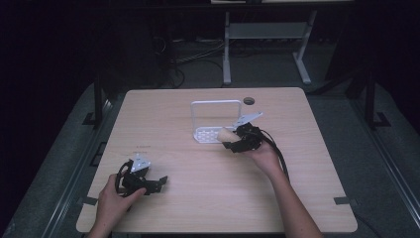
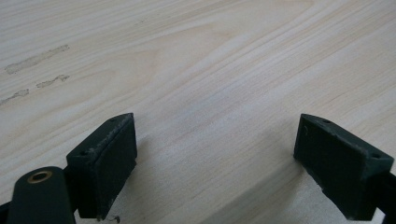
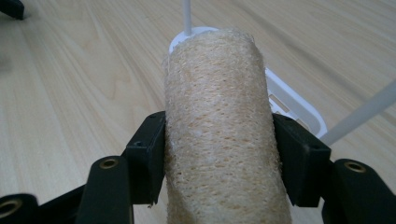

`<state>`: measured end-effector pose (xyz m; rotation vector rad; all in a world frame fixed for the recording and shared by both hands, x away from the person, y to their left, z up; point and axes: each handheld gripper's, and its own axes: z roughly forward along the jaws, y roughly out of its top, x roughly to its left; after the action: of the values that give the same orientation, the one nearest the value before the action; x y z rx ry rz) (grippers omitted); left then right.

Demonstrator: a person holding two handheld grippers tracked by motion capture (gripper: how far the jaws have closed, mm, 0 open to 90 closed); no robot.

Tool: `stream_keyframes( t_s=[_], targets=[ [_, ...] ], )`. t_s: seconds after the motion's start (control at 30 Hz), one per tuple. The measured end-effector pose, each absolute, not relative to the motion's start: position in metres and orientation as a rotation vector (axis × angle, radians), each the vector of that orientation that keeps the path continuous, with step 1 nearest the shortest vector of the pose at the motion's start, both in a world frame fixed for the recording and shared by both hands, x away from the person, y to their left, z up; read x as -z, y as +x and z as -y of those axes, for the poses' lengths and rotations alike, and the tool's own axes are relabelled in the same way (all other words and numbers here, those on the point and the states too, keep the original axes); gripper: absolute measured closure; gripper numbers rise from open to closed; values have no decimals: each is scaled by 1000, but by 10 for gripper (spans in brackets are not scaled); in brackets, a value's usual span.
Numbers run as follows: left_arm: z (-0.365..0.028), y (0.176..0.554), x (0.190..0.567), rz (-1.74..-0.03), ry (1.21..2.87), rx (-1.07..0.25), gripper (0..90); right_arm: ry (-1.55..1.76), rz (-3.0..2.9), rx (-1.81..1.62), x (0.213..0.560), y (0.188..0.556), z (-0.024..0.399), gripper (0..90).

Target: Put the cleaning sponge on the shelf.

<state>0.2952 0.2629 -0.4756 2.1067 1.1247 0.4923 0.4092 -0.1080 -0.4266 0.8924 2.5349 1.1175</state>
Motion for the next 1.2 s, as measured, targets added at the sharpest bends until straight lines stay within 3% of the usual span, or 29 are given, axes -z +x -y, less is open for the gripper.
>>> stream_keyframes(
  t_s=[1.2],
  targets=[
    [-263,295,475,-1126,2109,-491,127,910,-2555,-1029,447,453,56,402]
  ],
)
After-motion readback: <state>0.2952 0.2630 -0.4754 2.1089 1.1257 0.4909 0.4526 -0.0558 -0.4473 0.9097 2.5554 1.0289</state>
